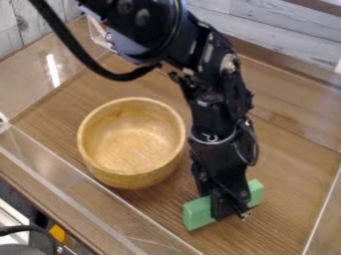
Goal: Remove the green block from inside the brown bowl and put it on the table
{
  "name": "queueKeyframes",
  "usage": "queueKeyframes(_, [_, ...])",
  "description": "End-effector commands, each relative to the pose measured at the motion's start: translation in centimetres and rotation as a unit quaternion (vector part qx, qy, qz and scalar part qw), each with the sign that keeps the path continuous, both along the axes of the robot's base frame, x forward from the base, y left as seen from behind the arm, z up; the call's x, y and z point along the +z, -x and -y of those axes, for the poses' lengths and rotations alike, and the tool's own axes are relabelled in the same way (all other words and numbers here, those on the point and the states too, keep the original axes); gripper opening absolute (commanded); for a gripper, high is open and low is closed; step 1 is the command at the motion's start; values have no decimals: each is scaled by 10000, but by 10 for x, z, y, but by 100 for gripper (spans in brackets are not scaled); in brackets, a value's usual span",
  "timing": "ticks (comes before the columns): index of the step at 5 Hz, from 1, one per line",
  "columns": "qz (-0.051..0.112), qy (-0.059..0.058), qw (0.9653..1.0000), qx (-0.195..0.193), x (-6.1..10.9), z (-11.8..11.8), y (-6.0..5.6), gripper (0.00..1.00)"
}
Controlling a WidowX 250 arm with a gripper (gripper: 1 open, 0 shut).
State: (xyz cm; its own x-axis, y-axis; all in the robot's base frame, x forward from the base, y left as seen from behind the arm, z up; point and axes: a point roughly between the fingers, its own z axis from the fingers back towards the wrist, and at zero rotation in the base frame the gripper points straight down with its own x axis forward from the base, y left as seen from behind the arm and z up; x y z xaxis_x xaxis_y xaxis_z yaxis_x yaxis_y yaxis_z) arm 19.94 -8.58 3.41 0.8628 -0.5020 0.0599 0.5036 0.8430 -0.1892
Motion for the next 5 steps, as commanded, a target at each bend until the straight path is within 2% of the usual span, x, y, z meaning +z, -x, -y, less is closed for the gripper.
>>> queueKeyframes(1, [155,66,9999,32,5,3,-4,0])
queueKeyframes(5, [125,121,9997,164,0,9,-2,0])
